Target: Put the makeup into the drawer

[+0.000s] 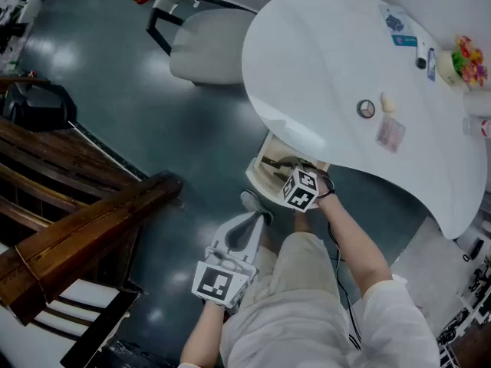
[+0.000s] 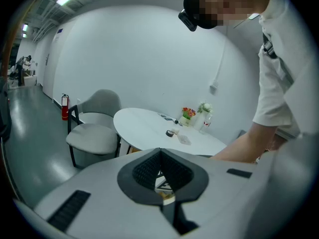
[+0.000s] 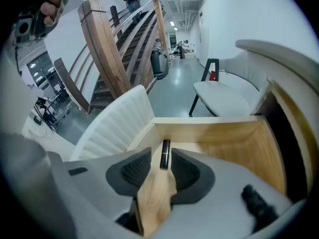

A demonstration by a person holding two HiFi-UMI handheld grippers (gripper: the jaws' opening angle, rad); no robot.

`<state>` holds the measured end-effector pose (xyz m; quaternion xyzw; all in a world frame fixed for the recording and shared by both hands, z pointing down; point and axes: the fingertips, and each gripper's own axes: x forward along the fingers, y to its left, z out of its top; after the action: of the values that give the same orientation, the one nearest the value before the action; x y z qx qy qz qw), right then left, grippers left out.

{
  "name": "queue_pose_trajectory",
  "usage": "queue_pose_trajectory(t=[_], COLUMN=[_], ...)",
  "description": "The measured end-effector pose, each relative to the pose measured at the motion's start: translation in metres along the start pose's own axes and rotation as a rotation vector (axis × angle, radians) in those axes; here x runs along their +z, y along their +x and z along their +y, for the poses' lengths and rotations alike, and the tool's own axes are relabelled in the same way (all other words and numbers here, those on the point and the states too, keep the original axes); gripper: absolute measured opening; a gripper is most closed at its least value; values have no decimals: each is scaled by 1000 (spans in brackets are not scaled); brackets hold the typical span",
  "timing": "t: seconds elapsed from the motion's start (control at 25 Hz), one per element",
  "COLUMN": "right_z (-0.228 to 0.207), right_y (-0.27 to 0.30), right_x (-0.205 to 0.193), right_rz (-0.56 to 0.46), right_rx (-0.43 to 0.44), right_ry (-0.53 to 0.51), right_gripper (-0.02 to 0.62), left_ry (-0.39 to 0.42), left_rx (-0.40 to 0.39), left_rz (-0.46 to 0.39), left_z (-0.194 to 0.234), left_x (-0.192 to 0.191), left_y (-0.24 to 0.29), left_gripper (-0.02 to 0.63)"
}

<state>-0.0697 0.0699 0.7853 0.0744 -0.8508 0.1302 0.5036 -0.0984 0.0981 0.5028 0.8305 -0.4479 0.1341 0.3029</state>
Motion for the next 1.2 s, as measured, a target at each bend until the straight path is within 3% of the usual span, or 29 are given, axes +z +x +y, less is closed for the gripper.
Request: queue_pose_trajectory(t=[0.4, 1.2], right_z=[18, 20], right_y=[-87, -275], right_x=[32, 79], right_rz=[-106, -445], right_rx=[-19, -129], right_ry=[-1, 138], right_gripper=[127, 71], left_ry=[20, 128], left_rx=[-10, -39], left_rz=[-60, -123], left_z=[-32, -77], left_x=[39, 100], left_y=[-8, 10], left_gripper=[8, 8])
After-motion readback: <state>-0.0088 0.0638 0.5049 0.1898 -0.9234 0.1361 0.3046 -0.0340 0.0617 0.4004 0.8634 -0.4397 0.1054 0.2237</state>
